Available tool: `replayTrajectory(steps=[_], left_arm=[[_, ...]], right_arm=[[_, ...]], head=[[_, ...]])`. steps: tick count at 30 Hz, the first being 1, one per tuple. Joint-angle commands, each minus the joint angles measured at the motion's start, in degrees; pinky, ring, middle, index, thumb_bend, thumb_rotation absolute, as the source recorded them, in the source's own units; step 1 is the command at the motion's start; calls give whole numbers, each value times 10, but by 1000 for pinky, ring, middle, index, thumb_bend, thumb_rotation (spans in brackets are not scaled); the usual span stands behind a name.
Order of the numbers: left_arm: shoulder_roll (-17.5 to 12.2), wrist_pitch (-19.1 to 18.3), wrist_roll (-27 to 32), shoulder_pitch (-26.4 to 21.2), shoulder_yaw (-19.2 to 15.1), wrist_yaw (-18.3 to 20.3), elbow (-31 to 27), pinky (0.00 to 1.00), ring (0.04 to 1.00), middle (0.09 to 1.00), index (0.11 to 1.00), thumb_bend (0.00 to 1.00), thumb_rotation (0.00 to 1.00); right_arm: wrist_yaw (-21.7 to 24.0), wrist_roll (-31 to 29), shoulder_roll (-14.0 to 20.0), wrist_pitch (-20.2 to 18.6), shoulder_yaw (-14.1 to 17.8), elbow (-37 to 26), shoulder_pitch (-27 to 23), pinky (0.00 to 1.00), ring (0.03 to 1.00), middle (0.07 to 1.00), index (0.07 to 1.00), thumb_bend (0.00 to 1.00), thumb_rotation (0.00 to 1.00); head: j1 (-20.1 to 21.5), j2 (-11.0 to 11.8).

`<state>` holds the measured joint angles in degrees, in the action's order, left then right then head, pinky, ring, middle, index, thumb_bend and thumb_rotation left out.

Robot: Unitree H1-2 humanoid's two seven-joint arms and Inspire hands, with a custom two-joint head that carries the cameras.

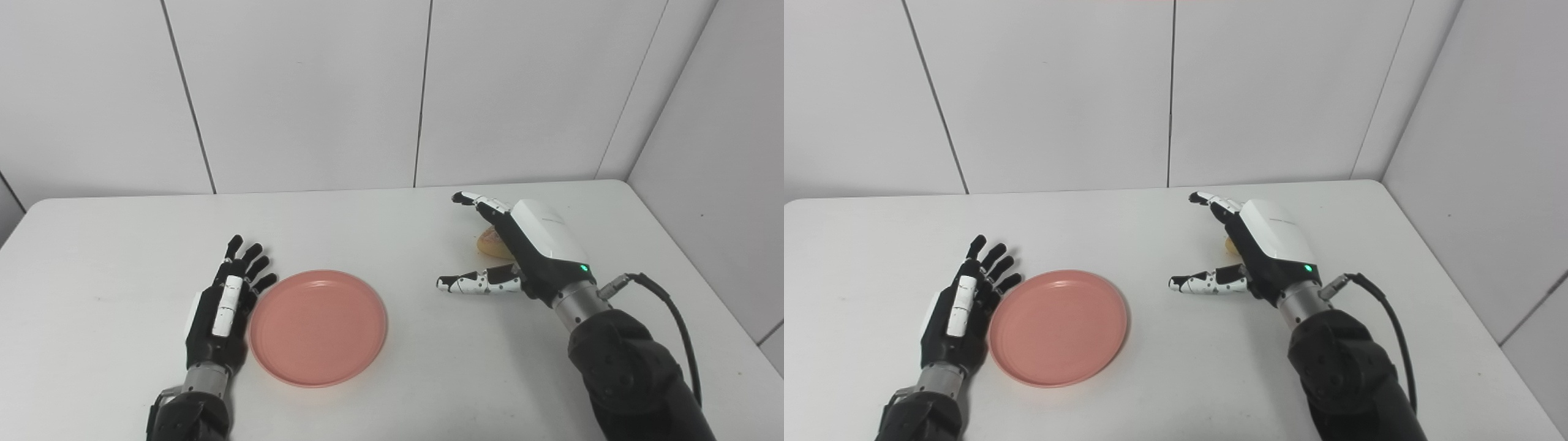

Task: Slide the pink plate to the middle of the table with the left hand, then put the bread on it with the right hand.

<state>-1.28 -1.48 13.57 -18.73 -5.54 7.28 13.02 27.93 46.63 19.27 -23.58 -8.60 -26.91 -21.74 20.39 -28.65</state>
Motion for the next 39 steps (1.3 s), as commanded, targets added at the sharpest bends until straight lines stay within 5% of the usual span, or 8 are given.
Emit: replayTrajectory(steps=[1,6,22,33,39], left_arm=[[0,-11,-2,1,1,-4,13,811,896,920,952,945,745],[1,-10,2,3,1,-1,13,844,905,928,959,943,739],[3,-10,6,9,2,5,13,898,925,936,969,907,744],[7,-34,13,28,3,1,-12,936,936,965,974,871,750],[5,-38,12,36,6,-1,-22,914,934,961,979,860,739]], right_arm=[[34,13,32,-13,1,-9,-44,843,882,879,856,996,470],[67,12,67,2,-4,23,-76,855,876,880,853,1000,474],[14,31,133,65,-26,202,-154,837,852,849,832,1000,427],[-88,29,134,111,-30,285,-155,784,813,816,809,1000,396],[-94,39,135,102,-41,302,-154,816,837,843,828,1000,420]], head=[[-1,1],[-1,4],[15,21],[16,48],[20,53]])
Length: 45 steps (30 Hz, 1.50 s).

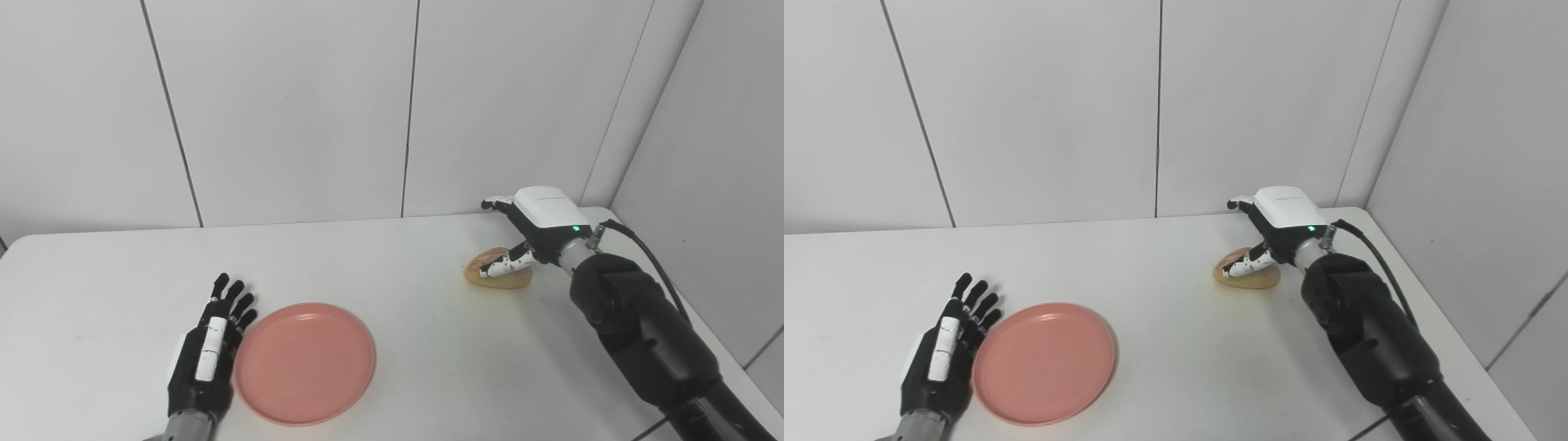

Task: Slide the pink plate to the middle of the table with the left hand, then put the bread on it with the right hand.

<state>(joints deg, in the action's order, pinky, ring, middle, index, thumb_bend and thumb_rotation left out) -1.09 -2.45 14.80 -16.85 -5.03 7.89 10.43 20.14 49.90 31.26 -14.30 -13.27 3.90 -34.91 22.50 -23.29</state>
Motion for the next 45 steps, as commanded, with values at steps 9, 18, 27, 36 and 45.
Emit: replayTrajectory(steps=[9,18,27,36,45], left_arm=[[1,-37,1,20,2,-6,-6,927,939,966,983,848,738],[2,-43,-1,21,6,-7,-15,915,928,962,976,863,736],[2,-34,-5,20,11,-3,-12,901,922,943,974,885,733],[5,-32,-5,19,14,-3,-9,892,909,943,976,935,730],[5,-29,-6,19,17,-4,-8,886,910,945,982,941,729]], right_arm=[[-17,-20,9,10,12,18,-20,789,832,832,827,1000,411],[-5,-37,10,-1,8,37,-22,802,850,854,836,1000,402],[-8,-42,-4,-5,-6,107,-43,791,862,865,838,1000,371],[-83,-33,-19,20,-28,187,-64,717,802,822,807,1000,404],[-116,-39,-24,28,-50,219,-85,678,788,819,788,1000,400]], head=[[-4,-11],[-14,-23],[-22,-32],[-30,-32],[-35,-34]])
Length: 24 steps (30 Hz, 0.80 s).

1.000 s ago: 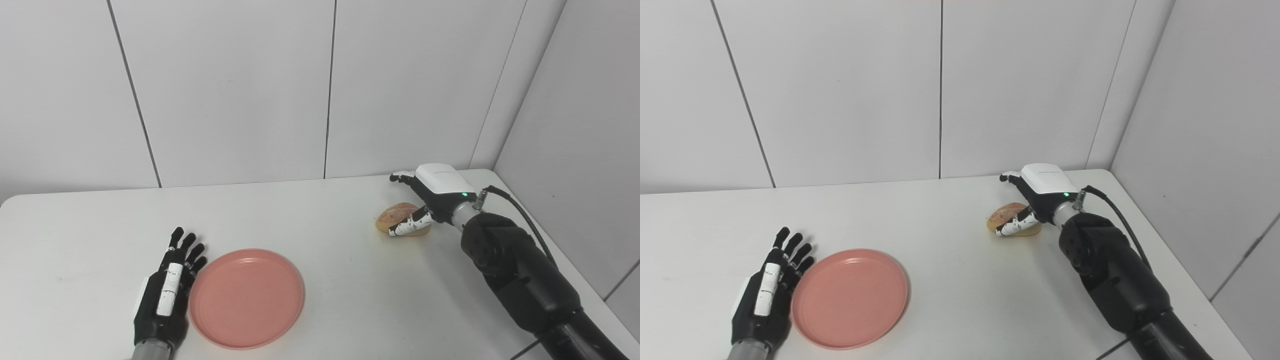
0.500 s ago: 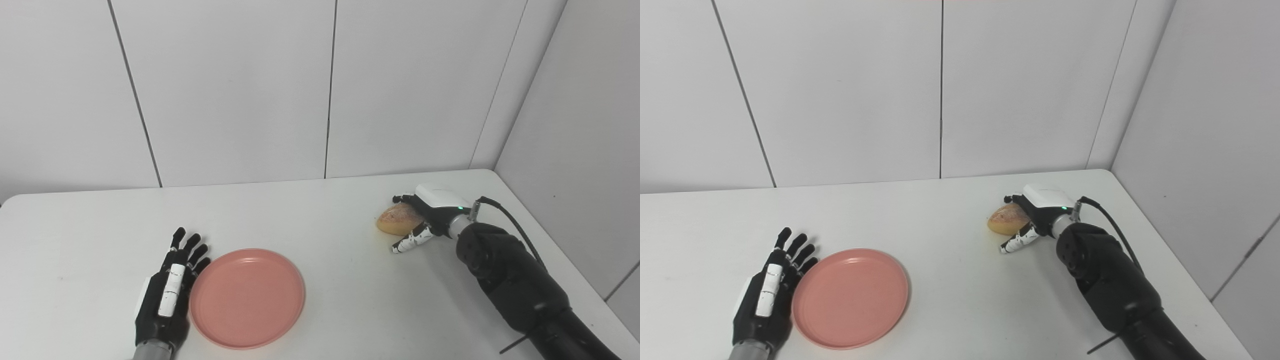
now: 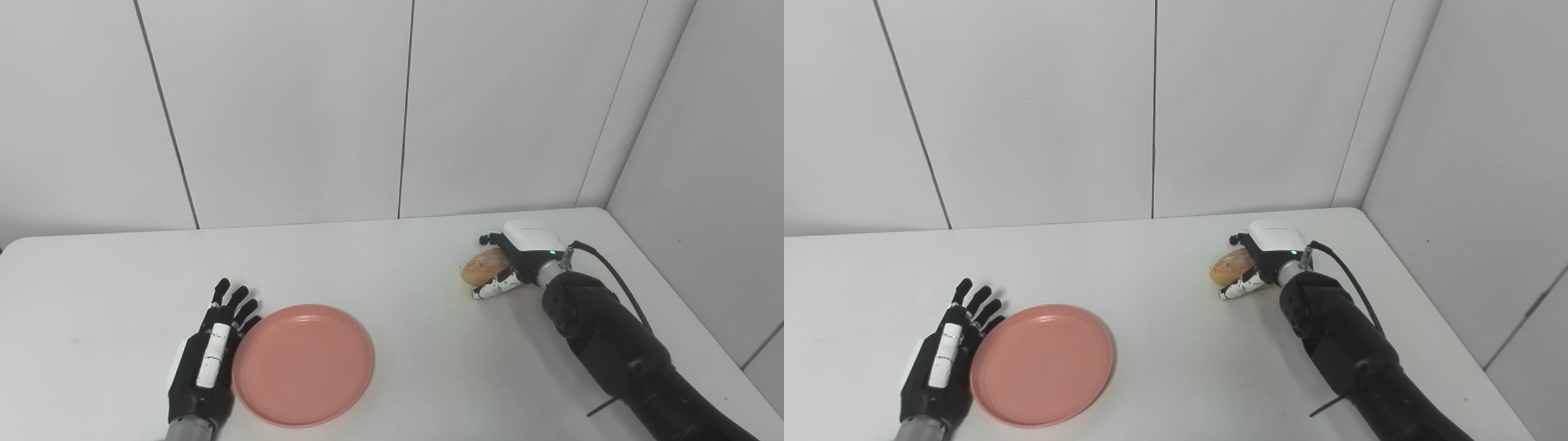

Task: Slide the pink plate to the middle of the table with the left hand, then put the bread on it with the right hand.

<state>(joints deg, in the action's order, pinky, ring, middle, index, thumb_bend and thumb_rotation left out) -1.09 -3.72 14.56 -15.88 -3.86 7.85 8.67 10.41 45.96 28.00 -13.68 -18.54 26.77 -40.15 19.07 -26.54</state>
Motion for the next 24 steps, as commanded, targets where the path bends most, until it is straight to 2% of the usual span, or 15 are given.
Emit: replayTrajectory(steps=[1,5,7,8,9,11,12,13,14,15,16,18,23,24], left_arm=[[5,-16,-2,9,5,-3,10,889,909,945,982,939,726],[5,-18,-3,8,4,-4,10,889,910,946,977,938,726],[5,-18,-2,8,3,-4,12,883,907,946,971,942,725],[5,-17,-2,8,3,-3,13,884,907,947,971,941,724],[4,-17,-2,8,4,-3,13,884,907,948,971,941,724],[4,-16,-3,8,4,-2,13,876,904,945,973,941,728],[4,-16,-3,8,4,-2,14,880,903,943,972,938,729],[4,-17,-2,8,4,-2,14,880,903,942,972,937,729],[4,-18,-1,8,3,-2,14,882,902,942,968,942,724],[5,-18,0,8,3,-2,14,883,902,941,967,945,722],[5,-18,0,8,3,-2,15,886,902,939,968,948,719],[5,-19,0,8,4,-1,15,889,902,939,969,946,720],[6,-20,1,7,4,-2,14,890,900,941,967,944,716],[7,-21,1,7,4,-2,14,898,902,941,968,939,716]], right_arm=[[-22,0,8,25,1,-9,-34,670,780,812,784,1000,392],[-30,-3,4,25,0,-11,-35,615,724,768,766,1000,345],[-35,-7,2,27,1,-15,-34,545,645,721,742,985,264],[-37,-9,2,28,2,-16,-34,478,585,691,728,961,214],[-38,-11,2,29,3,-18,-33,471,579,688,727,958,209],[-41,-15,1,29,5,-19,-32,438,535,634,674,905,135],[-43,-16,1,29,6,-18,-33,415,501,591,639,848,86],[-48,-19,0,31,8,-17,-32,409,493,580,630,834,74],[-53,-22,-1,32,10,-16,-32,348,426,498,570,652,30],[-57,-25,-1,38,11,-13,-32,318,392,462,543,578,12],[-60,-27,0,42,11,-12,-32,294,362,440,525,543,3],[-60,-28,2,44,7,-9,-33,309,380,454,507,535,1],[-13,-18,15,23,-10,-13,-38,364,453,504,468,529,0],[-4,-17,17,21,-13,-14,-39,415,518,496,475,530,0]], head=[[-1,-1],[-1,-3],[-1,-4],[-1,-4],[-1,-4],[-1,-4],[-1,-4],[0,-7],[0,-7],[0,-7],[0,-7],[0,-7],[-2,-11],[-2,-11]])
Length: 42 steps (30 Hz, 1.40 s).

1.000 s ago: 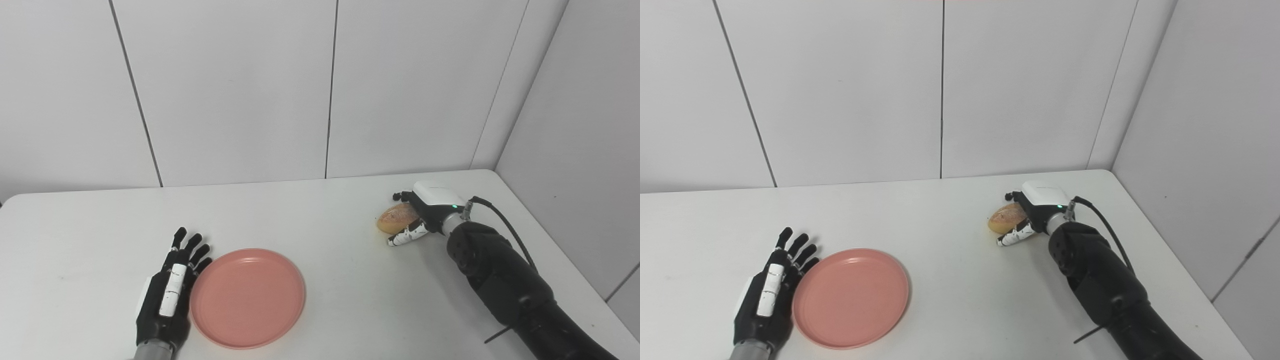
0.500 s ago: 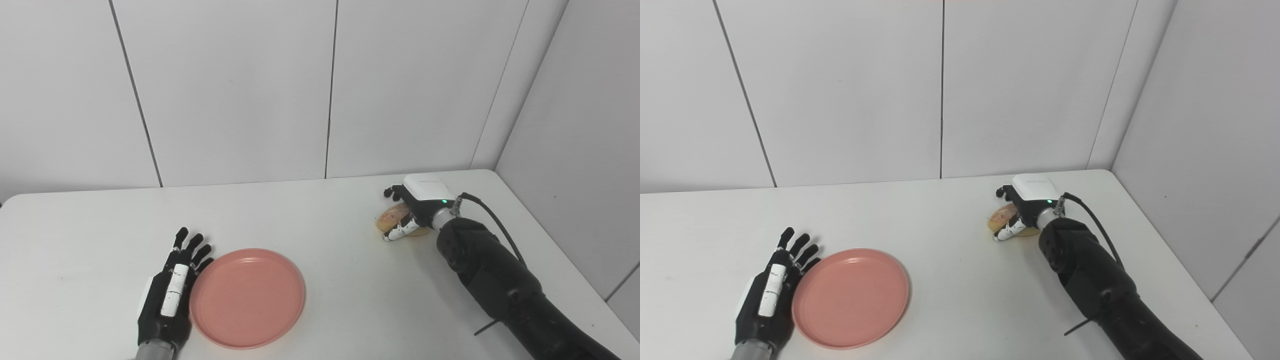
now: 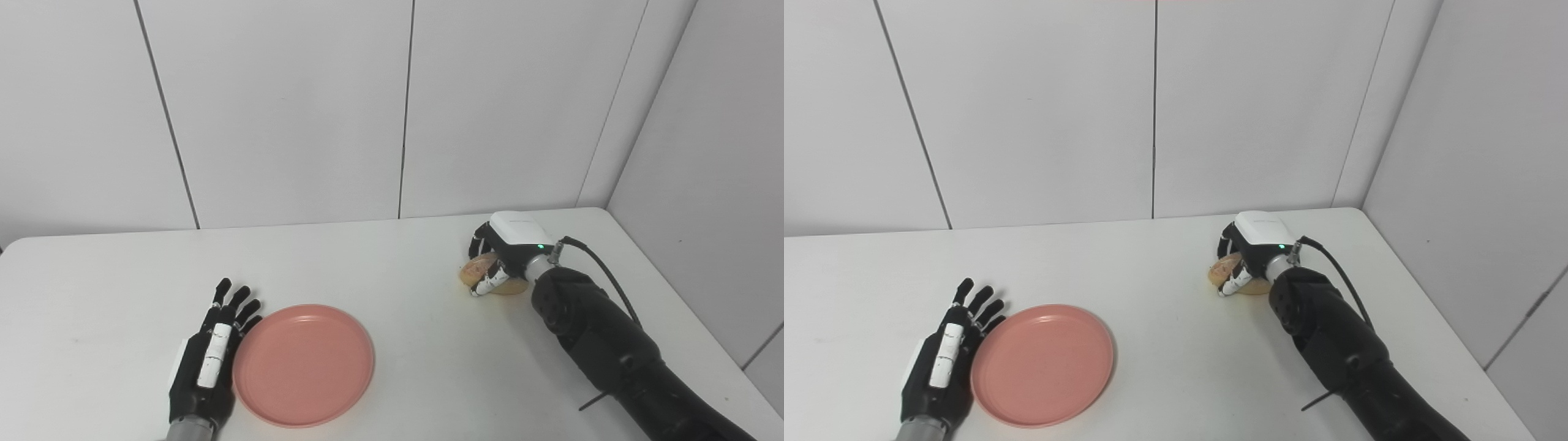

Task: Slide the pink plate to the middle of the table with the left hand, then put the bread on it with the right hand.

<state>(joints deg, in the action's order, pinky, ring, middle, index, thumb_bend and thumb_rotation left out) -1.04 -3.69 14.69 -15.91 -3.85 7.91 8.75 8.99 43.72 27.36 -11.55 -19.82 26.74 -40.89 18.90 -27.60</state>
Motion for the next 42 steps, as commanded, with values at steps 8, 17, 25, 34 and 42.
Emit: replayTrajectory(steps=[8,17,25,34,42], left_arm=[[6,-16,-3,5,6,-2,20,897,900,938,966,945,718],[10,-13,-4,3,9,-2,22,901,907,942,972,943,711],[19,-9,-12,0,11,-10,26,878,902,939,968,942,715],[37,-9,-35,-5,22,-28,27,814,870,919,960,918,716],[50,-12,-48,-12,27,-40,27,805,853,909,955,929,714]], right_arm=[[46,5,34,-8,-1,-17,-37,375,470,523,458,527,0],[74,16,32,-17,-3,-77,-37,379,482,526,458,527,0],[89,10,25,2,3,-154,-38,277,344,433,504,530,0],[112,-15,28,18,14,-216,-37,246,316,411,509,526,0],[127,-34,27,27,19,-245,-37,289,358,437,507,528,0]], head=[[-2,0],[-15,-1],[-63,-7],[-120,-24],[-159,-45]])
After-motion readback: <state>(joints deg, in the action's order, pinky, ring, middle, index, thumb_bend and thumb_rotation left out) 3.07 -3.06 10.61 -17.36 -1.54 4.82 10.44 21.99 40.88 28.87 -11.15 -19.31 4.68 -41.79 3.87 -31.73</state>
